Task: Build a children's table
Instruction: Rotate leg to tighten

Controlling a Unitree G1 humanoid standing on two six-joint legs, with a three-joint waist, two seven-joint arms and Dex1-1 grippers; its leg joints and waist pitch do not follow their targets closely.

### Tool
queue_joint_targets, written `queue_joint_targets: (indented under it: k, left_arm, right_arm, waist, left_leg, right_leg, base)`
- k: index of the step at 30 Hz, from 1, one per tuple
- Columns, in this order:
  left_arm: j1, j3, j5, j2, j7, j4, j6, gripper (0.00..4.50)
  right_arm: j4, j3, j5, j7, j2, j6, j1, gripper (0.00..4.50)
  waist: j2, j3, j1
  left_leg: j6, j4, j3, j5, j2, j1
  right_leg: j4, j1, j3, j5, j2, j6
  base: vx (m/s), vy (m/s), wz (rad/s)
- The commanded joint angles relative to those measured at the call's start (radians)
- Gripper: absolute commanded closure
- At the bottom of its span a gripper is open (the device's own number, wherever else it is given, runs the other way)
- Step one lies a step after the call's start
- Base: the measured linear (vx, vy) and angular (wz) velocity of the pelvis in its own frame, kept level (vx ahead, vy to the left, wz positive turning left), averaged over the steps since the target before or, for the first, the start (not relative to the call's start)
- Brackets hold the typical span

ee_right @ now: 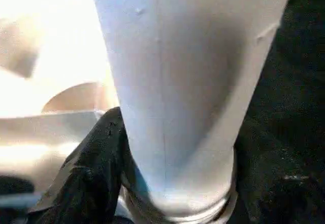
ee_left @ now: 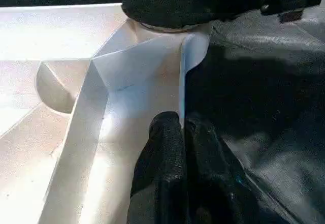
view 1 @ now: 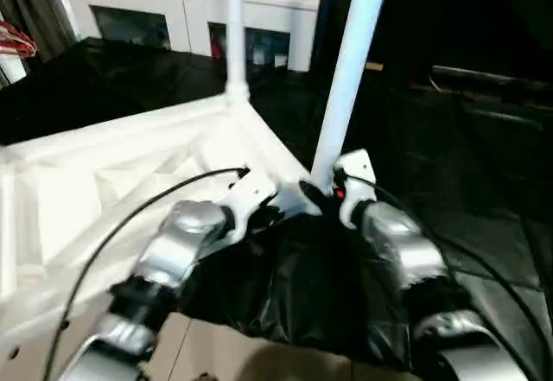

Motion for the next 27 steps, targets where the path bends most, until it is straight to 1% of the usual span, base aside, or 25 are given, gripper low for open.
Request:
queue_joint_targets:
  k: [1,2,3,4,5,6,8,11,12,13,14,15,16,18,19,22,23,24,25,26,27]
  left_arm:
    - [-0.064,0.004,-0.010,-0.054,0.055,-0.027,-0.039,4.50]
    - [-0.063,0.001,-0.010,-0.054,0.052,-0.028,-0.042,4.50]
    - [-0.061,-0.006,-0.009,-0.054,0.043,-0.029,-0.049,4.50]
    - [-0.054,-0.009,-0.012,-0.048,0.030,-0.037,-0.054,4.50]
    - [-0.052,-0.009,-0.012,-0.045,0.027,-0.039,-0.055,4.50]
    - [-0.047,-0.010,-0.014,-0.040,0.020,-0.045,-0.057,4.50]
    - [-0.028,-0.006,-0.019,-0.020,0.003,-0.062,-0.064,4.50]
    - [-0.009,0.003,-0.024,0.002,-0.015,-0.079,-0.069,4.50]
    - [-0.004,0.005,-0.027,0.010,-0.025,-0.085,-0.074,4.50]
    - [0.000,0.007,-0.030,0.016,-0.031,-0.089,-0.077,4.50]
    - [0.006,0.009,-0.034,0.025,-0.041,-0.097,-0.078,4.50]
    - [0.010,0.011,-0.037,0.031,-0.048,-0.102,-0.078,4.50]
    - [0.015,0.012,-0.041,0.040,-0.060,-0.109,-0.081,4.50]
    - [0.026,0.012,-0.049,0.057,-0.085,-0.124,-0.092,4.50]
    - [0.031,0.012,-0.054,0.065,-0.099,-0.131,-0.097,4.50]
    - [0.044,0.008,-0.063,0.087,-0.135,-0.148,-0.109,4.50]
    - [0.049,0.009,-0.067,0.094,-0.145,-0.156,-0.108,4.50]
    - [0.054,0.009,-0.070,0.099,-0.153,-0.163,-0.106,4.50]
    - [0.068,0.007,-0.087,0.120,-0.194,-0.185,-0.118,4.50]
    - [0.068,0.007,-0.087,0.120,-0.194,-0.185,-0.118,4.50]
    - [0.077,0.003,-0.102,0.134,-0.221,-0.201,-0.124,4.50]
  right_arm:
    - [0.054,0.054,-0.010,0.023,0.073,-0.007,0.005,1.87]
    - [0.056,0.049,-0.007,0.028,0.076,-0.015,0.002,1.87]
    - [0.061,0.037,0.000,0.039,0.082,-0.033,-0.006,1.31]
    - [0.054,0.032,0.006,0.053,0.079,-0.039,-0.006,1.17]
    - [0.051,0.032,0.008,0.060,0.077,-0.040,-0.006,1.17]
    - [0.044,0.032,0.013,0.075,0.073,-0.042,-0.004,1.11]
    - [0.024,0.055,0.007,0.120,0.039,-0.063,0.005,0.80]
    - [-0.014,0.054,0.024,0.195,-0.008,-0.067,0.019,0.61]
    - [-0.032,0.054,0.032,0.222,-0.024,-0.062,0.024,0.61]
    - [-0.042,0.052,0.036,0.241,-0.035,-0.060,0.026,0.45]
    - [-0.063,0.050,0.043,0.268,-0.056,-0.052,0.030,0.33]
    - [-0.077,0.049,0.048,0.286,-0.070,-0.046,0.033,0.22]
    - [-0.087,0.047,0.051,0.306,-0.090,-0.038,0.033,0.13]
    - [-0.100,0.046,0.048,0.345,-0.128,-0.030,0.030,0.06]
    - [-0.107,0.045,0.050,0.372,-0.146,-0.023,0.029,0.06]
    - [-0.122,0.049,0.055,0.437,-0.192,-0.008,0.027,0.06]
    - [-0.128,0.053,0.054,0.456,-0.209,-0.007,0.028,0.06]
    - [-0.134,0.056,0.052,0.472,-0.222,-0.007,0.028,0.06]
    - [-0.147,0.066,0.049,0.519,-0.258,0.001,0.031,0.06]
    - [-0.147,0.066,0.049,0.519,-0.258,0.001,0.031,0.06]
    - [-0.157,0.075,0.044,0.547,-0.280,-0.001,0.035,0.06]
  waist:
    - [0.001,-0.077,-0.002]
    - [0.001,-0.078,-0.002]
    - [0.002,-0.077,-0.003]
    - [0.000,-0.076,-0.004]
    - [0.001,-0.075,-0.004]
    - [0.000,-0.075,-0.005]
    - [0.000,-0.075,-0.004]
    - [-0.004,-0.075,-0.004]
    - [-0.003,-0.076,-0.003]
    - [-0.003,-0.076,-0.004]
    - [-0.003,-0.075,-0.003]
    - [-0.005,-0.075,-0.002]
    - [-0.004,-0.074,-0.003]
    - [-0.003,-0.074,-0.004]
    - [-0.003,-0.073,-0.004]
    - [-0.005,-0.073,-0.002]
    - [-0.001,-0.074,-0.001]
    - [-0.002,-0.074,0.000]
    - [-0.002,-0.074,0.000]
    - [-0.002,-0.074,0.001]
    - [-0.003,-0.073,0.001]
  left_leg:
    - [0.030,-0.063,-0.024,-0.137,0.067,0.009]
    - [0.032,-0.063,-0.023,-0.134,0.067,0.009]
    - [0.035,-0.064,-0.025,-0.132,0.069,0.008]
    - [0.036,-0.065,-0.025,-0.136,0.069,0.008]
    - [0.036,-0.065,-0.025,-0.140,0.069,0.009]
    - [0.039,-0.064,-0.025,-0.143,0.068,0.007]
    - [0.042,-0.065,-0.025,-0.146,0.069,0.008]
    - [0.058,-0.063,-0.023,-0.126,0.068,0.004]
    - [0.060,-0.062,-0.024,-0.123,0.069,0.004]
    - [0.067,-0.062,-0.023,-0.114,0.068,0.003]
    - [0.070,-0.062,-0.023,-0.114,0.068,0.003]
    - [0.074,-0.061,-0.023,-0.113,0.067,0.002]
    - [0.077,-0.061,-0.022,-0.117,0.066,0.002]
    - [0.075,-0.061,-0.024,-0.118,0.066,0.001]
    - [0.075,-0.061,-0.023,-0.126,0.067,0.003]
    - [0.080,-0.060,-0.023,-0.118,0.066,0.002]
    - [0.079,-0.059,-0.023,-0.121,0.067,0.003]
    - [0.079,-0.059,-0.022,-0.119,0.067,0.004]
    - [0.078,-0.059,-0.023,-0.119,0.067,0.003]
    - [0.080,-0.059,-0.023,-0.123,0.065,0.003]
    - [0.082,-0.058,-0.022,-0.121,0.065,0.002]
  right_leg:
    - [-0.078,0.051,0.084,-0.248,-0.120,-0.130]
    - [-0.076,0.050,0.084,-0.242,-0.119,-0.130]
    - [-0.074,0.050,0.084,-0.235,-0.118,-0.131]
    - [-0.074,0.050,0.083,-0.234,-0.118,-0.133]
    - [-0.075,0.049,0.084,-0.238,-0.117,-0.133]
    - [-0.075,0.051,0.084,-0.240,-0.119,-0.132]
    - [-0.076,0.051,0.084,-0.250,-0.119,-0.130]
    - [-0.073,0.054,0.084,-0.227,-0.118,-0.133]
    - [-0.071,0.054,0.084,-0.221,-0.118,-0.135]
    - [-0.070,0.053,0.084,-0.208,-0.116,-0.139]
    - [-0.071,0.053,0.084,-0.212,-0.116,-0.140]
    - [-0.071,0.056,0.083,-0.216,-0.116,-0.137]
    - [-0.074,0.053,0.083,-0.229,-0.116,-0.134]
    - [-0.075,0.054,0.081,-0.246,-0.114,-0.127]
    - [-0.077,0.053,0.081,-0.257,-0.114,-0.126]
    - [-0.076,0.052,0.082,-0.251,-0.113,-0.129]
    - [-0.077,0.052,0.082,-0.250,-0.113,-0.130]
    - [-0.077,0.051,0.082,-0.249,-0.113,-0.131]
    - [-0.075,0.052,0.081,-0.248,-0.113,-0.134]
    - [-0.076,0.053,0.080,-0.252,-0.112,-0.134]
    - [-0.076,0.053,0.081,-0.251,-0.112,-0.135]
  base:
    - [0.000,0.000,0.00]
    - [0.000,0.000,0.00]
    - [0.000,0.000,0.00]
    - [0.000,0.000,0.00]
    - [0.000,0.000,0.00]
    - [0.000,0.000,0.00]
    - [0.000,0.000,0.00]
    - [0.000,0.000,0.00]
    - [0.000,0.000,0.00]
    - [0.000,0.000,0.00]
    - [0.000,0.000,0.00]
    - [0.000,0.000,0.00]
    - [0.000,0.000,0.00]
    - [0.000,0.000,0.00]
    - [0.000,0.000,0.00]
    - [0.000,0.000,0.00]
    - [0.000,0.000,0.00]
    - [0.000,0.000,0.00]
    - [0.000,0.000,0.00]
    - [0.000,0.000,0.00]
    - [0.000,0.000,0.00]
